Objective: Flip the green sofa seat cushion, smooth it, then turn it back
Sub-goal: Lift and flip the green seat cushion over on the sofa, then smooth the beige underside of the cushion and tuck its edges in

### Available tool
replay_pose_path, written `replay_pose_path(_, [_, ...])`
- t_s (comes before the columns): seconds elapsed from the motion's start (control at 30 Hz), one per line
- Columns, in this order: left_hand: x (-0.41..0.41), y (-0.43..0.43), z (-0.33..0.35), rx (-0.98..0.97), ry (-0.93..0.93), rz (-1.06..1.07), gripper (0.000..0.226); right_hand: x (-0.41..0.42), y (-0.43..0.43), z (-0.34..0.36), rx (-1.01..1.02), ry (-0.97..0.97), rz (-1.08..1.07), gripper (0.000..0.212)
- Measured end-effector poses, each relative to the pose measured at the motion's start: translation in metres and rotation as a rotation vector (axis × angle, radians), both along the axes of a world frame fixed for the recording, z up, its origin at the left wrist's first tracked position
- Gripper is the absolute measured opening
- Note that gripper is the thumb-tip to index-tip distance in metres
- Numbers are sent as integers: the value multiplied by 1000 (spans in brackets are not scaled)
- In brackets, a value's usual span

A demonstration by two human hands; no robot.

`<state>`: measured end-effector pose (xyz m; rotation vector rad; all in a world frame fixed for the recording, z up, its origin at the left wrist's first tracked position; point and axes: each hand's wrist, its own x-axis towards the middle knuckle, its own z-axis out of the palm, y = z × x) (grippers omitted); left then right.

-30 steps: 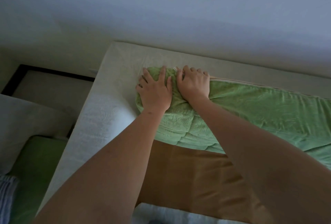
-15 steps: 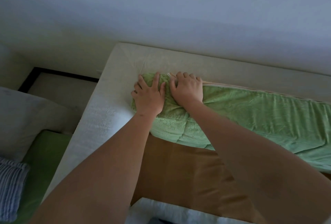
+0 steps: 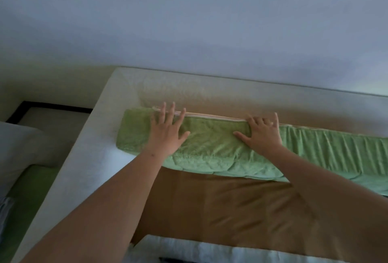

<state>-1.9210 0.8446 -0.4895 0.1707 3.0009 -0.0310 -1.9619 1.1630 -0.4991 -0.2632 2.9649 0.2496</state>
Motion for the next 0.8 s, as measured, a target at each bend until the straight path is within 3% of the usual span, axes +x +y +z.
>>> replay_pose_path(0.13, [31,75,-3,-6,-147,-99,95,43,94,0,19,-66,-173,111])
replay_pose_path(0.23, [49,118,-12,-21,-196,-57,107,73,121,-8,-59,-179,-155,111])
replay_pose_path(0.47, [101,182,-35,-46,-270,-122,111,150,121,-44,-21,-224,-118,101])
replay_pose_path(0.8, [178,208,-100,-32,-423,-170,117,243,119,-105,76,-277,-83,105])
